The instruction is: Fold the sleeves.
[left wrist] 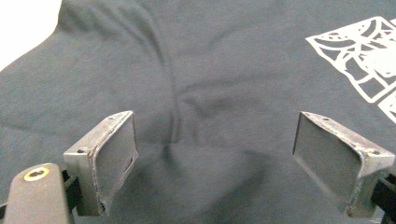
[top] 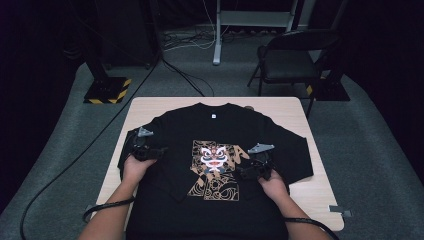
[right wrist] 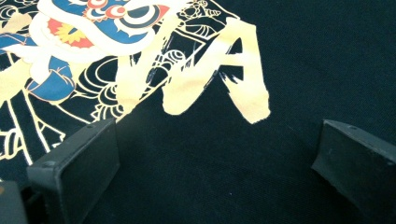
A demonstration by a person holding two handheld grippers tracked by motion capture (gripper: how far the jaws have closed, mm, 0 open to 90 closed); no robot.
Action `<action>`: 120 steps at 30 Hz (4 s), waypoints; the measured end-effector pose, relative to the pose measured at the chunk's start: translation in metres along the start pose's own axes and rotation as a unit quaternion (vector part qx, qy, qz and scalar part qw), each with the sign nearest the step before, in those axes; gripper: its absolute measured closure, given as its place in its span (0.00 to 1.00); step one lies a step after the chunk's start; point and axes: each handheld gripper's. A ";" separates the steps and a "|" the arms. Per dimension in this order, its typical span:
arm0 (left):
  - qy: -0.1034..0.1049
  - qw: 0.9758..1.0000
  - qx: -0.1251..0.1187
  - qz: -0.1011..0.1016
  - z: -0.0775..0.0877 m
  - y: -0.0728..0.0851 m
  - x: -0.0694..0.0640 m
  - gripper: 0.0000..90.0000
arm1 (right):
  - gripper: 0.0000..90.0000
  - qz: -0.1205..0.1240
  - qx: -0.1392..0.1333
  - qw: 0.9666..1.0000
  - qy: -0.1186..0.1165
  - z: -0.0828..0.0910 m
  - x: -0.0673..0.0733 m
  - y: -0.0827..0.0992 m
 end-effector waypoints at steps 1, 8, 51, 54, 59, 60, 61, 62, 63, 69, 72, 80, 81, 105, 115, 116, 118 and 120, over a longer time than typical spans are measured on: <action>0.000 1.000 0.000 0.000 0.000 0.000 0.000 0.15 | 0.00 0.000 0.000 1.000 0.000 0.000 0.000 0.000; -0.022 0.999 0.020 0.021 -0.002 0.009 0.017 0.16 | 0.00 0.000 0.000 1.000 0.000 0.000 0.000 0.000; -0.030 0.998 -0.008 0.049 0.008 0.014 0.044 0.08 | 0.00 0.000 0.000 1.000 0.000 0.000 0.000 0.000; -0.033 0.998 -0.010 0.054 0.011 0.014 0.047 0.10 | 0.00 0.000 0.000 1.000 0.000 0.000 0.000 0.000; -0.042 0.997 -0.012 0.063 0.018 0.016 0.054 0.14 | 0.00 0.000 -0.001 1.000 0.001 0.000 0.000 0.000; -0.047 0.997 -0.013 0.067 0.021 0.017 0.056 0.17 | 0.00 0.000 -0.001 1.000 0.001 0.000 0.000 0.000; -0.050 0.996 -0.015 0.071 0.023 0.017 0.057 0.19 | 0.00 0.000 0.000 1.000 0.001 0.000 0.000 0.000; -0.050 0.996 -0.015 0.071 0.023 0.017 0.057 0.21 | 0.00 0.000 -0.001 1.000 0.001 0.000 0.000 0.000; -0.051 0.996 -0.017 0.075 0.025 0.017 0.059 0.21 | 0.00 0.000 -0.001 1.000 0.001 0.000 0.000 0.000; -0.074 0.991 -0.021 0.109 0.037 0.020 0.070 0.29 | 0.00 0.000 -0.001 1.000 0.001 0.000 0.000 0.000; -0.084 0.989 -0.017 0.120 0.041 0.023 0.075 0.34 | 0.00 0.000 -0.001 1.000 0.001 0.000 0.000 0.000; -0.110 0.986 0.009 0.124 0.043 0.025 0.078 0.48 | 0.00 0.000 -0.001 1.000 0.001 0.000 0.000 0.000; -0.112 0.986 0.014 0.123 0.043 0.026 0.079 0.48 | 0.00 0.000 0.000 1.000 0.001 0.000 0.000 0.000; -0.111 0.984 0.004 0.140 0.048 0.037 0.091 0.65 | 0.00 0.000 0.000 1.000 0.001 0.000 0.000 0.000; -0.114 0.982 0.010 0.152 0.048 0.042 0.096 0.72 | 0.00 0.000 0.000 1.000 0.001 0.000 0.000 0.000; -0.115 0.982 0.010 0.151 0.049 0.042 0.096 0.73 | 0.00 0.000 -0.001 1.000 0.001 0.000 0.000 0.000; -0.115 0.982 0.010 0.150 0.048 0.042 0.096 0.73 | 0.00 0.000 0.000 1.000 0.001 0.000 0.000 0.000; -0.117 0.982 0.010 0.147 0.048 0.042 0.096 0.74 | 0.00 0.000 -0.001 1.000 0.001 0.000 0.000 0.000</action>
Point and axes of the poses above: each handheld gripper's, and its own axes: z roughly backward along the jaws, y roughly out of its underside, x roughly to its left, and after that the axes turned 7 degrees about y, right-handed
